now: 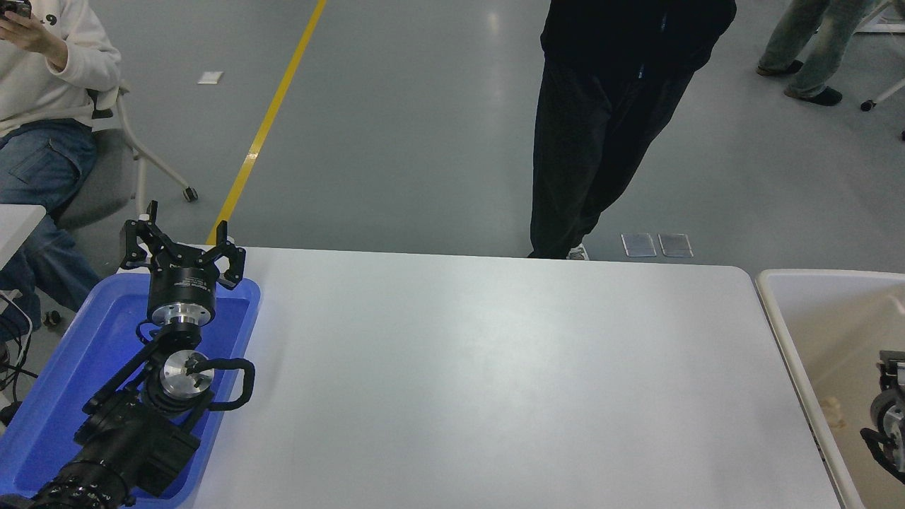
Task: Pick up paper ball place in dustbin
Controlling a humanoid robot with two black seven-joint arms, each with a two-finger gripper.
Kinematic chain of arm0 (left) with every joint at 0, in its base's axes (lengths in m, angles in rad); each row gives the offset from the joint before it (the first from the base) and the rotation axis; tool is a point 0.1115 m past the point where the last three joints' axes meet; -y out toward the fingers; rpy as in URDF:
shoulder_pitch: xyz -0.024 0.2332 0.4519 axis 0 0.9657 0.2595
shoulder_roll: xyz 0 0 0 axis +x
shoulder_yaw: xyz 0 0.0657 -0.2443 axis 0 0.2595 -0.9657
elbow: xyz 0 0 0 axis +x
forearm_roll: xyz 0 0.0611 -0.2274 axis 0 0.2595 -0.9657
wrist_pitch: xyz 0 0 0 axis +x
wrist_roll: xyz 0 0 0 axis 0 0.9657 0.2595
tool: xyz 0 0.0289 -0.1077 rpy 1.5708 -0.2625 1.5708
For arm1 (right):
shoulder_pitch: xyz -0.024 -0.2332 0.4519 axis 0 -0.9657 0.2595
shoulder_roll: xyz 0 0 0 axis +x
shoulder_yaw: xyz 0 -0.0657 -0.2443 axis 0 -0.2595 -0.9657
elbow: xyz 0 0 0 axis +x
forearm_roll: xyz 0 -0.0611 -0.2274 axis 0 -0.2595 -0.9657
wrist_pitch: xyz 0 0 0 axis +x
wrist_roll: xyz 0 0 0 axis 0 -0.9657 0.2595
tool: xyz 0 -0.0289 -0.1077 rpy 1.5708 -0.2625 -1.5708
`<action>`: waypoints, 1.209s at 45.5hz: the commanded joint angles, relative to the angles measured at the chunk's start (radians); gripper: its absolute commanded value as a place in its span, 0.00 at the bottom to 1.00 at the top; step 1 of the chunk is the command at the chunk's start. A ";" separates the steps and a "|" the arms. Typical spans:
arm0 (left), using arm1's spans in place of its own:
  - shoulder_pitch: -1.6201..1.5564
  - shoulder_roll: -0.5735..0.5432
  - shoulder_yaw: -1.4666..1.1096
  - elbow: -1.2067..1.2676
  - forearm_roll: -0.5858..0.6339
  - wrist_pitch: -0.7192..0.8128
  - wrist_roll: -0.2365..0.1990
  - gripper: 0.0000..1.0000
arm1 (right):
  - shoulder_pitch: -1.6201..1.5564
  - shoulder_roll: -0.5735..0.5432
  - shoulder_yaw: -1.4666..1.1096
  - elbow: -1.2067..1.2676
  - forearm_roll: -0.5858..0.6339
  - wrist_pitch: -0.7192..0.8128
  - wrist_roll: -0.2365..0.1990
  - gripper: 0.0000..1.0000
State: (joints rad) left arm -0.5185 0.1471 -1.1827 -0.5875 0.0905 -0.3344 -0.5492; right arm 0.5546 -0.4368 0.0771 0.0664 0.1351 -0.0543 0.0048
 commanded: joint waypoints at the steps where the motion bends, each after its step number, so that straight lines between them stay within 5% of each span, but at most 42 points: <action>1: 0.000 0.000 0.000 0.000 0.000 0.000 0.000 0.99 | 0.036 -0.059 -0.013 0.006 -0.003 0.010 0.000 1.00; 32: 0.000 0.000 0.000 0.000 0.000 0.000 0.000 0.99 | 0.286 -0.212 0.033 0.269 -0.163 0.065 -0.002 1.00; 55: 0.000 0.000 0.000 0.000 0.000 0.000 0.000 0.99 | 0.254 -0.129 0.567 0.576 -0.154 0.077 -0.002 1.00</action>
State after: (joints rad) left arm -0.5185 0.1472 -1.1827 -0.5876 0.0905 -0.3344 -0.5492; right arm 0.8295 -0.6207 0.4434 0.5327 -0.0241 0.0191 0.0030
